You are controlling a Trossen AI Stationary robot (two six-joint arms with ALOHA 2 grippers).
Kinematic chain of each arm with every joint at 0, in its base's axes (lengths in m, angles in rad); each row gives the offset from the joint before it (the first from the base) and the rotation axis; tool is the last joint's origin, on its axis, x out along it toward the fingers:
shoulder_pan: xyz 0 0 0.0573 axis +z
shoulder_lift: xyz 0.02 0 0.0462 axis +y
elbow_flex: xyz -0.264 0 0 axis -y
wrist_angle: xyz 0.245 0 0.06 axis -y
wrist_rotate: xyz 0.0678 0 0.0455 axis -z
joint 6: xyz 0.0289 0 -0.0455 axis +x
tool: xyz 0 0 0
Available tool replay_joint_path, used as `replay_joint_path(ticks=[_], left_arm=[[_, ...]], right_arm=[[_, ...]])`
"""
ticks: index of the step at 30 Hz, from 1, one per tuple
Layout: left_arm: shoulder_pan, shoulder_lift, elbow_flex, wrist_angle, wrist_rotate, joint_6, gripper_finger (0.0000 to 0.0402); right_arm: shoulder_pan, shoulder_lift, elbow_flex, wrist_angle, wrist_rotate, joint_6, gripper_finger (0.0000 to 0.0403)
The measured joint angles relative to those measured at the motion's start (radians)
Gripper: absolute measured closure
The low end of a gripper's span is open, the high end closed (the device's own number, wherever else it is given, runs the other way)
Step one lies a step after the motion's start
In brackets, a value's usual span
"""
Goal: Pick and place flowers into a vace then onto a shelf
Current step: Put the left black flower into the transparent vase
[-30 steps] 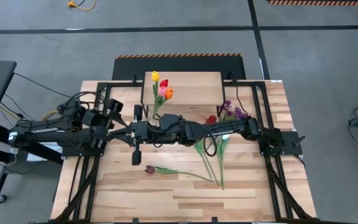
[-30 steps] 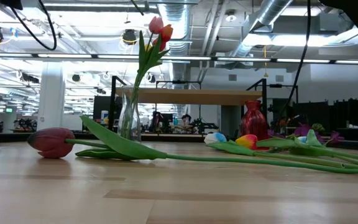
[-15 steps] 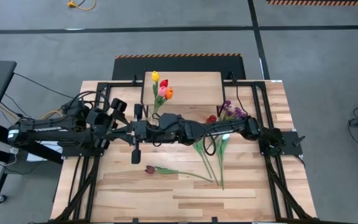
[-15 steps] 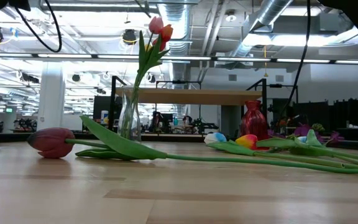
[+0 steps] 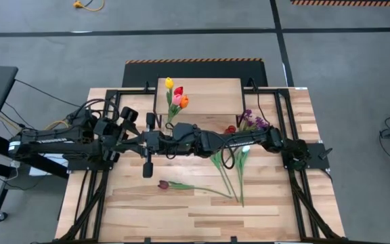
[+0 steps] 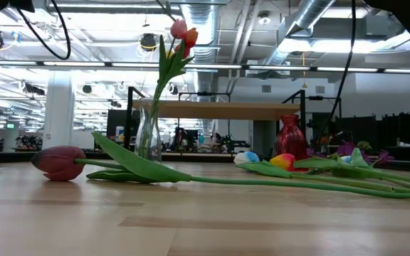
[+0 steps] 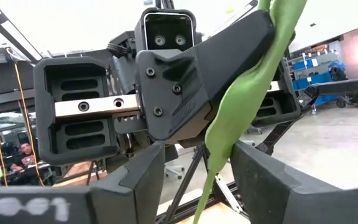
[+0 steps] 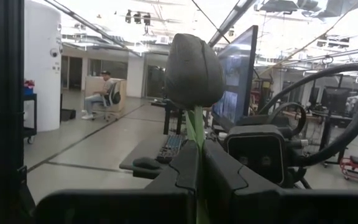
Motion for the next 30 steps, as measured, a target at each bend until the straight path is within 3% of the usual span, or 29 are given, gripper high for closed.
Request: replay_joint_path(ticks=[10, 22, 26, 30], left_arm=[[-0.001, 0.000, 0.000, -0.005, 0.034, 0.023, 0.0390], [-0.001, 0.000, 0.000, -0.004, 0.032, 0.027, 0.0400], [-0.001, 0.000, 0.000, -0.003, 0.030, 0.027, 0.0400], [0.000, 0.000, 0.000, 0.001, 0.026, 0.025, 0.0401]], right_arm=[[-0.001, 0.000, 0.000, -0.020, -0.003, 0.000, 0.0397], [0.000, 0.000, 0.000, -0.026, 0.011, 0.008, 0.0385], [0.007, 0.000, 0.000, -0.047, 0.026, 0.006, 0.0331], [0.015, 0.000, 0.000, -0.065, 0.041, -0.025, 0.0247]])
